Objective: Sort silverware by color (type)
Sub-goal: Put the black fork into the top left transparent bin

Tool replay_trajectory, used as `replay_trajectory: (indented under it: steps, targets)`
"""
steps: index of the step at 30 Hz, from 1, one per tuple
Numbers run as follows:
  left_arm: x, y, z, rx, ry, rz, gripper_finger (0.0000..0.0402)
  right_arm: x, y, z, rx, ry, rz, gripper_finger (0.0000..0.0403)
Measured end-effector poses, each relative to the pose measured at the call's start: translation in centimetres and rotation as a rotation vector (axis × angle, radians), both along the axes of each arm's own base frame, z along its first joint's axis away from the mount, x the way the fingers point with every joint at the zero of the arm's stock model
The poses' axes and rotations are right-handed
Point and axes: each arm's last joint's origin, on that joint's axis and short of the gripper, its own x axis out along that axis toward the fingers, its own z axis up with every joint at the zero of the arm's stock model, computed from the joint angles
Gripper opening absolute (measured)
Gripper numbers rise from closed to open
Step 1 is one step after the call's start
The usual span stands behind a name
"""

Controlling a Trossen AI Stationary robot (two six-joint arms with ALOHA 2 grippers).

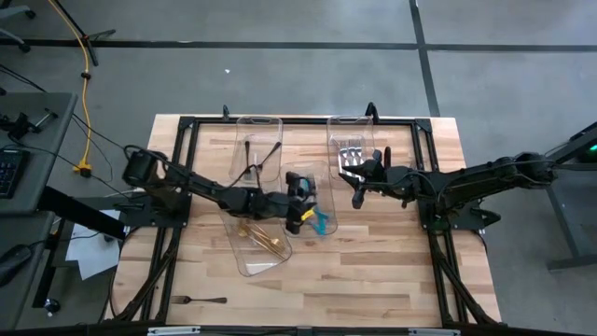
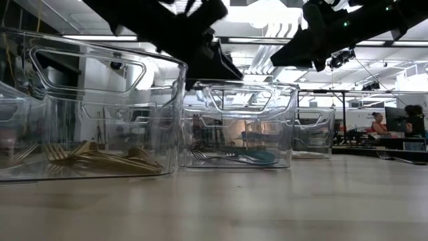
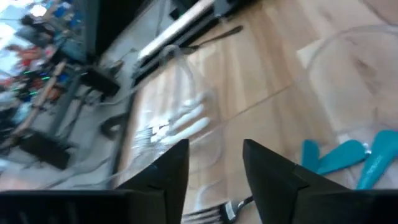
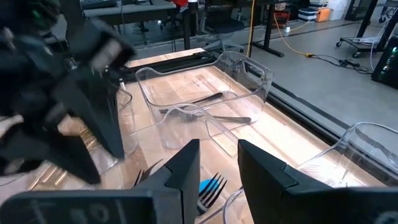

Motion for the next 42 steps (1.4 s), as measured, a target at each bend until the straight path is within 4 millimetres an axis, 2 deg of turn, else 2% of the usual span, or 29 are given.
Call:
replay_trajectory:
  steps: [5,7,10,17,22,28,42]
  targets:
    - [-2.4,-0.7,3.5,-0.033,-0.069,0.031,0.0166,0.0,0.0,-0.1,0.000,0.012,0.000,0.0103]
    - [-4.0,-0.4,4.9,-0.094,-0.133,0.047,0.0167,0.0,0.0,-0.2,0.000,0.017,0.000,0.0103]
    - [-7.1,0.7,5.9,-0.205,-0.239,0.095,0.0167,0.0,0.0,-0.2,0.000,0.017,0.000,0.0103]
    - [-15.1,3.1,5.4,-0.479,-0.625,0.009,0.0168,0.1,0.0,0.4,-0.020,-0.029,0.005,0.0103]
    - [-18.8,3.7,4.8,-0.613,-0.764,-0.094,0.0168,0.2,0.0,0.9,-0.043,-0.074,0.010,0.0103]
    - [-20.3,3.7,5.0,-0.650,-0.787,-0.129,0.0168,0.2,0.0,0.9,-0.060,-0.074,0.013,0.0103]
    - [-20.1,3.7,4.7,-0.647,-0.760,-0.120,0.0168,0.2,0.0,1.0,-0.057,-0.079,0.012,0.0103]
